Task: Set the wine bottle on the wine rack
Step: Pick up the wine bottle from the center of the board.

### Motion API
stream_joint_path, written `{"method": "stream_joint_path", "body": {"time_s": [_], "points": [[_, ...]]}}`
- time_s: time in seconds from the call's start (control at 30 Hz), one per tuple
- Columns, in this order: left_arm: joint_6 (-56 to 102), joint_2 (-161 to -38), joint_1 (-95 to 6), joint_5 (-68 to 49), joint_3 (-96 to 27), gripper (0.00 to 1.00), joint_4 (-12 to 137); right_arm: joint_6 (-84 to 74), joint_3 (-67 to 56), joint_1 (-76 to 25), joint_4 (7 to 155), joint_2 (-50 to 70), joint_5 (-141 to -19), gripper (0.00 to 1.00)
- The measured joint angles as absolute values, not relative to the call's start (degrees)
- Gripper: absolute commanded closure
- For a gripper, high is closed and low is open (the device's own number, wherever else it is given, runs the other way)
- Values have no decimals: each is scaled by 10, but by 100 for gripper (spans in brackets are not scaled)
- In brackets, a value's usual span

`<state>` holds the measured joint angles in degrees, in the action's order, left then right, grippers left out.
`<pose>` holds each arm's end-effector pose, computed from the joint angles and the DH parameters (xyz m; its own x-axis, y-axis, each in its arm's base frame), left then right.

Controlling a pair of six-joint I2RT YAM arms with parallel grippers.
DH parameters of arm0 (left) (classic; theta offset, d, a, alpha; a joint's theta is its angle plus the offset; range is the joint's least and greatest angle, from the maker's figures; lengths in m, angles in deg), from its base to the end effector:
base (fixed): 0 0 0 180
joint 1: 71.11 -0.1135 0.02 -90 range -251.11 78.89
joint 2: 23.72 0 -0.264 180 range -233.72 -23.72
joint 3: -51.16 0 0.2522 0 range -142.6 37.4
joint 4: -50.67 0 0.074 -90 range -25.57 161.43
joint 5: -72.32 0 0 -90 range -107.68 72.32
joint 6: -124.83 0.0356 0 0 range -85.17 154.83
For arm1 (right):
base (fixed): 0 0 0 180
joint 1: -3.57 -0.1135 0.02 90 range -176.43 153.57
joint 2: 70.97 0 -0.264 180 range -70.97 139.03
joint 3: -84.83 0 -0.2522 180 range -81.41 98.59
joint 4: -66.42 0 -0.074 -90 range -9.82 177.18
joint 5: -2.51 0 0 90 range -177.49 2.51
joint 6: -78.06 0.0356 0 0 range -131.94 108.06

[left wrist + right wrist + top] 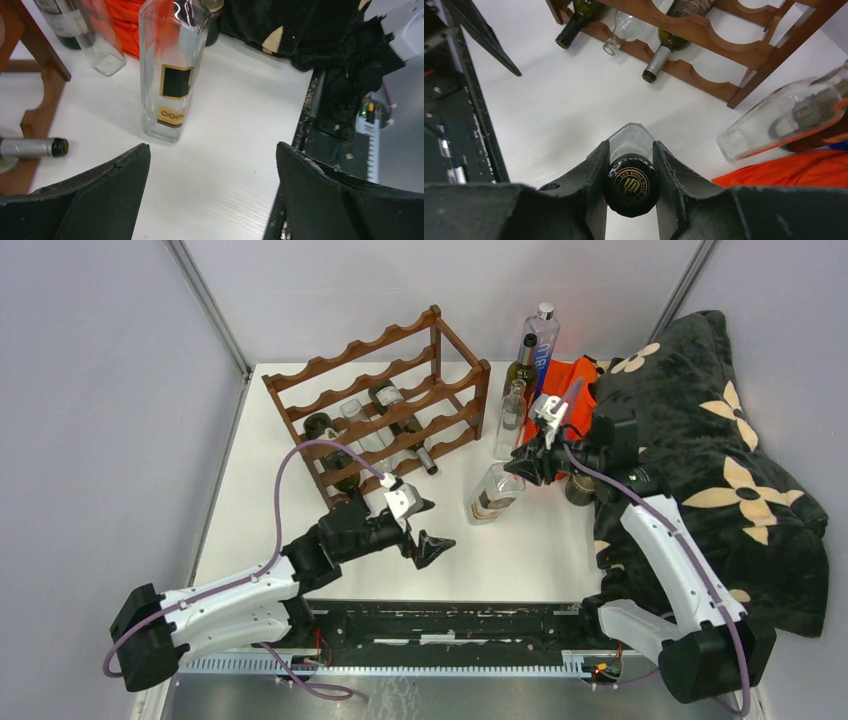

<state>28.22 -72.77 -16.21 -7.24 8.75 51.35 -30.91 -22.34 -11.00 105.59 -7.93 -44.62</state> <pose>0.1129 -0.1719 0.2698 -0.1773 0.0554 -0.9826 0.8935 0.4277 -0.1371 0.2224 0.0828 0.3426 -0.2026 -0.2988 -0.9326 -0.8713 0.4897 0.0324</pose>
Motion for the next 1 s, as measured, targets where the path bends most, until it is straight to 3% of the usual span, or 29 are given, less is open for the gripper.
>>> {"method": "stream_joint_path", "body": {"time_s": [0.37, 0.9, 1.0], "points": [[433, -907, -141, -82, 109, 0, 340, -140, -387, -24, 867, -151, -269, 100], [483, -1082, -141, -86, 76, 0, 247, -76, -455, 2, 769, -184, -219, 97], [492, -1115, -141, -86, 56, 7, 246, -74, -457, 3, 767, -184, -216, 97]]}}
